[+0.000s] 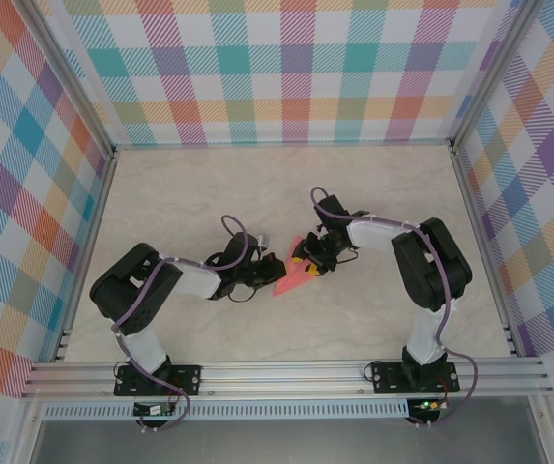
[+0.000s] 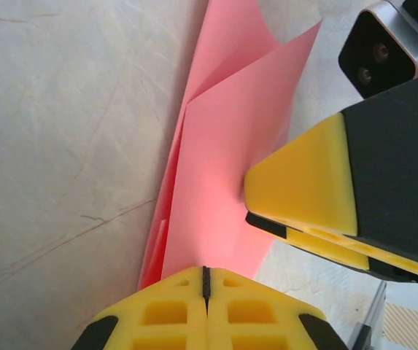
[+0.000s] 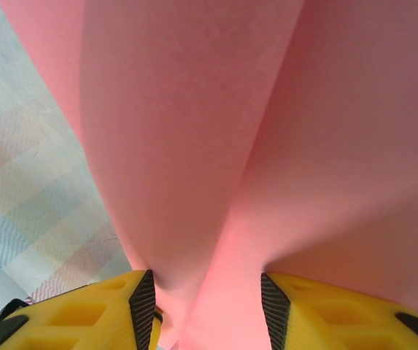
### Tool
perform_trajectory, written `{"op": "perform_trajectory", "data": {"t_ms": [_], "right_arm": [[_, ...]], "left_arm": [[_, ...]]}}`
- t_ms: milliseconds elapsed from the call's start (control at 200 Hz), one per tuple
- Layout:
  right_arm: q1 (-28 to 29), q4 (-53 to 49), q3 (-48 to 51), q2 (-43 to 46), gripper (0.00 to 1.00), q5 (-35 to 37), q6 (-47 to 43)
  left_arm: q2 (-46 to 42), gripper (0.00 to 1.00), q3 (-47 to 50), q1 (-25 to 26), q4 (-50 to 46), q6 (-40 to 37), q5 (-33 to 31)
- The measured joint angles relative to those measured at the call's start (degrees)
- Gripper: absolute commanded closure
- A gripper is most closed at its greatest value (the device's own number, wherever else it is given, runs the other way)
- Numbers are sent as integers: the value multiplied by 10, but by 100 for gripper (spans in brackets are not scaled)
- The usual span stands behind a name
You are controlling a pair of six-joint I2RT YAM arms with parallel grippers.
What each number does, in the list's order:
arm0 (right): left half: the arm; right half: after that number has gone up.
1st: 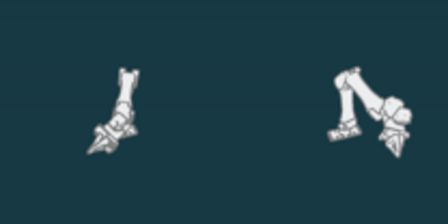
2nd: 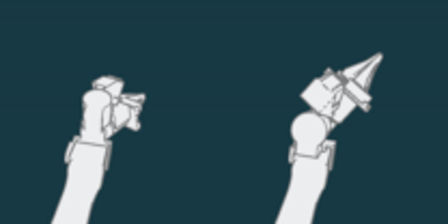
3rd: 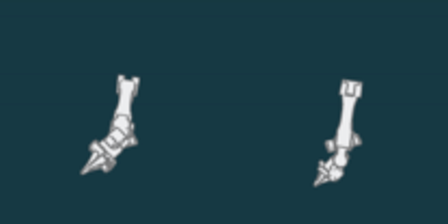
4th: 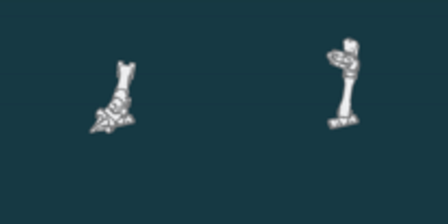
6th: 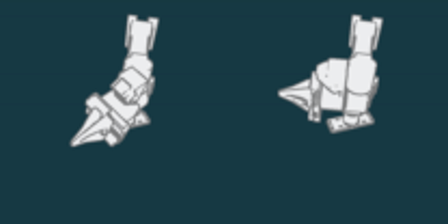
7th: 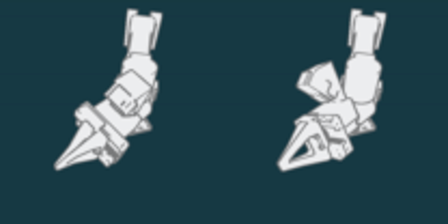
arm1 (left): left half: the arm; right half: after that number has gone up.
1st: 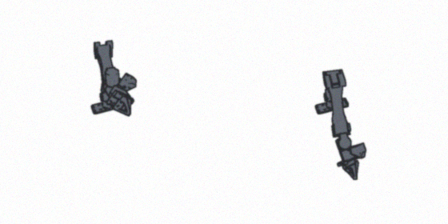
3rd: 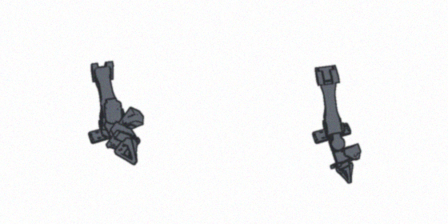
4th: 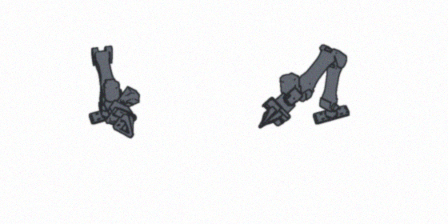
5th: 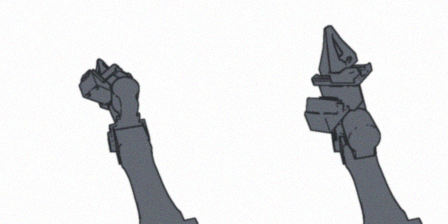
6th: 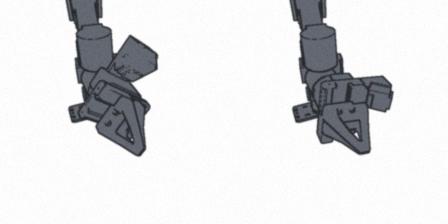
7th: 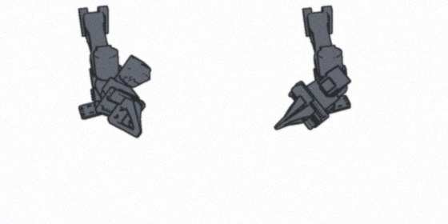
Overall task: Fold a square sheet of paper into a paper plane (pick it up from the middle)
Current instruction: Fourth fold the wing at the center of the table.
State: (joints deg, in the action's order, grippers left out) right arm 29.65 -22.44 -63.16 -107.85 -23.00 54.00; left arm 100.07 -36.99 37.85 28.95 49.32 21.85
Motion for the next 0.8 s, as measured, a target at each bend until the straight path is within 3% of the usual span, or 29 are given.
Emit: {"op": "perform_trajectory", "data": {"t_ms": [590, 800], "right_arm": [[0, -33, -21, -14, 59, 2, 2], [0, -38, -25, -17, 59, 2, 2]], "left_arm": [[-2, 95, -4, 0, -15, -10, -1], [-53, 91, -6, 0, -50, -16, -16]]}}
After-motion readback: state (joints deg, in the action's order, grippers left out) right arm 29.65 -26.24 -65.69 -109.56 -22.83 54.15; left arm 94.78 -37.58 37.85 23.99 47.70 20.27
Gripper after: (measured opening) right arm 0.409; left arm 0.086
